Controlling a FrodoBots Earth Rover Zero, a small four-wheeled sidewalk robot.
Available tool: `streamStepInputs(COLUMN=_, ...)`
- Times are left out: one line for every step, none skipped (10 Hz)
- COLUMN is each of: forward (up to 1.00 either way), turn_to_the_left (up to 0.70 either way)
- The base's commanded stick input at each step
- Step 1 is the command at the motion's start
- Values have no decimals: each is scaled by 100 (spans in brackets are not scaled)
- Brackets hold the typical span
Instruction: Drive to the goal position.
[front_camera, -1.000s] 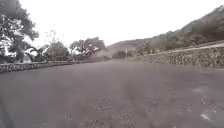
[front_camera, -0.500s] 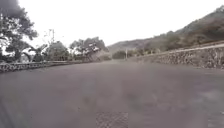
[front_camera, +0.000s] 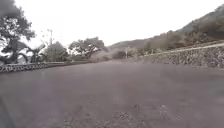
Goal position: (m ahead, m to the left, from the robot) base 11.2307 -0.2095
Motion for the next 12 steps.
streamStepInputs(forward=70, turn_to_the_left=0)
streamStepInputs(forward=70, turn_to_the_left=0)
streamStepInputs(forward=70, turn_to_the_left=0)
streamStepInputs(forward=70, turn_to_the_left=0)
streamStepInputs(forward=70, turn_to_the_left=0)
streamStepInputs(forward=70, turn_to_the_left=0)
streamStepInputs(forward=70, turn_to_the_left=0)
streamStepInputs(forward=70, turn_to_the_left=0)
streamStepInputs(forward=70, turn_to_the_left=0)
streamStepInputs(forward=70, turn_to_the_left=0)
streamStepInputs(forward=70, turn_to_the_left=0)
streamStepInputs(forward=70, turn_to_the_left=0)
